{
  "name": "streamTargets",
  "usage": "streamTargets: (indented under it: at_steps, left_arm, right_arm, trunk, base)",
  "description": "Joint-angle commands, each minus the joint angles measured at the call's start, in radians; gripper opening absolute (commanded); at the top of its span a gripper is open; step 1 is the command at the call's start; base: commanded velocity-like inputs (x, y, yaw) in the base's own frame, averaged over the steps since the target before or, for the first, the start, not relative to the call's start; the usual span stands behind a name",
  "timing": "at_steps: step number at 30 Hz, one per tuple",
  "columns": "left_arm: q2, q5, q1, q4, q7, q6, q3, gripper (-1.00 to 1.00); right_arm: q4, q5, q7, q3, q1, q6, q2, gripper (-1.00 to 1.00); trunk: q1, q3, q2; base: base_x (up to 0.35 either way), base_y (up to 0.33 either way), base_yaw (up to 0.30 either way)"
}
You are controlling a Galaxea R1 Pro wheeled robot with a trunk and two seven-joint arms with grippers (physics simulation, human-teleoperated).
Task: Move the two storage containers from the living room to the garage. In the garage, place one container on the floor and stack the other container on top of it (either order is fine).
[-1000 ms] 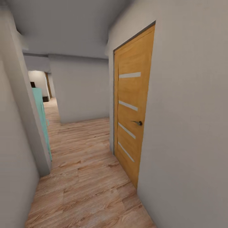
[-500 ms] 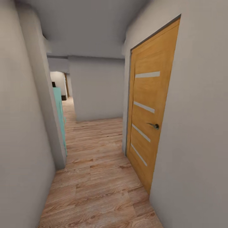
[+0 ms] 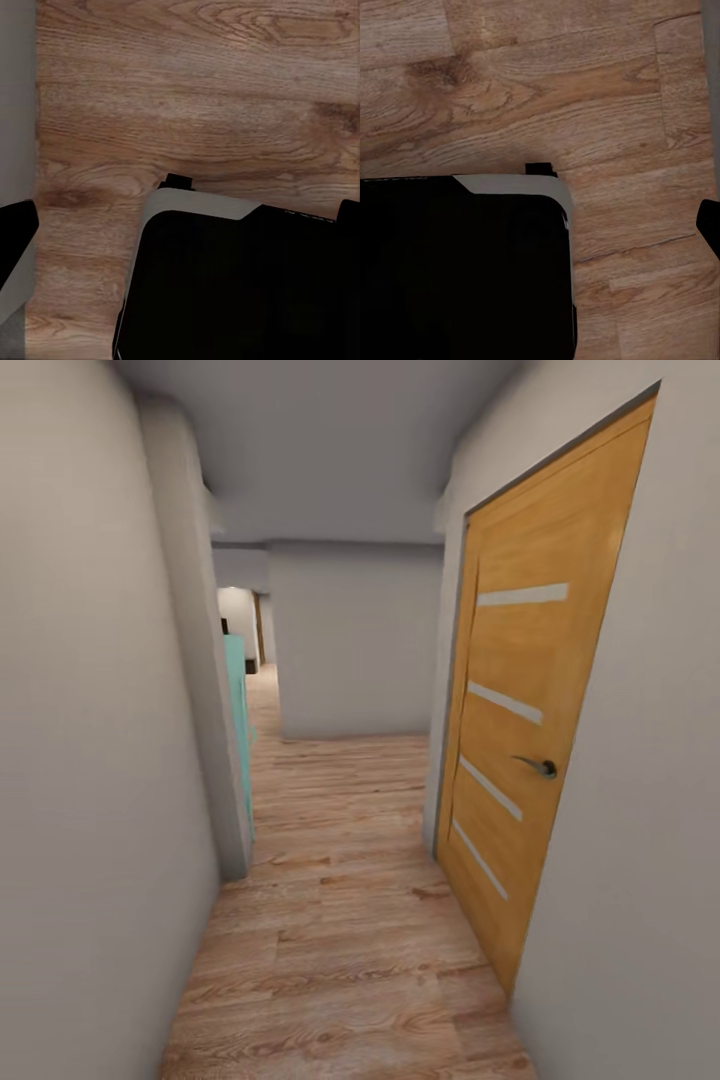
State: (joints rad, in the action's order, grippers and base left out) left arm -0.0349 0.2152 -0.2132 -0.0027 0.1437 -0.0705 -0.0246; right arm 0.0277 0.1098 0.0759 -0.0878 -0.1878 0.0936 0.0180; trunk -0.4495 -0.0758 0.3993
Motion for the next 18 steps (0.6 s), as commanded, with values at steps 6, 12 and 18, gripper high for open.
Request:
streamTargets:
  at_steps: [6,12,18]
  left_arm:
    - [0.000,0.005,-0.001,0.001,0.002,-0.002,-0.003,1.00]
    - [0.000,0.004,0.000,0.001,0.002,-0.001,-0.003,1.00]
    - [0.001,0.005,-0.001,0.001,0.002,-0.001,-0.003,1.00]
  right_arm:
    - [0.003,0.012,0.002,-0.006,-0.001,0.008,0.000,1.00]
    - [0.003,0.010,0.001,-0.008,-0.001,0.006,0.000,1.00]
    - [0.003,0.009,0.001,-0.011,-0.001,0.006,-0.001,1.00]
  trunk:
    - [0.000,0.000,0.001]
    - [0.000,0.000,0.001]
    - [0.000,0.000,0.001]
  base:
    - [0.196,0.000,0.087]
    - [0.312,0.000,0.007]
    - [0.321,0.000,0.001]
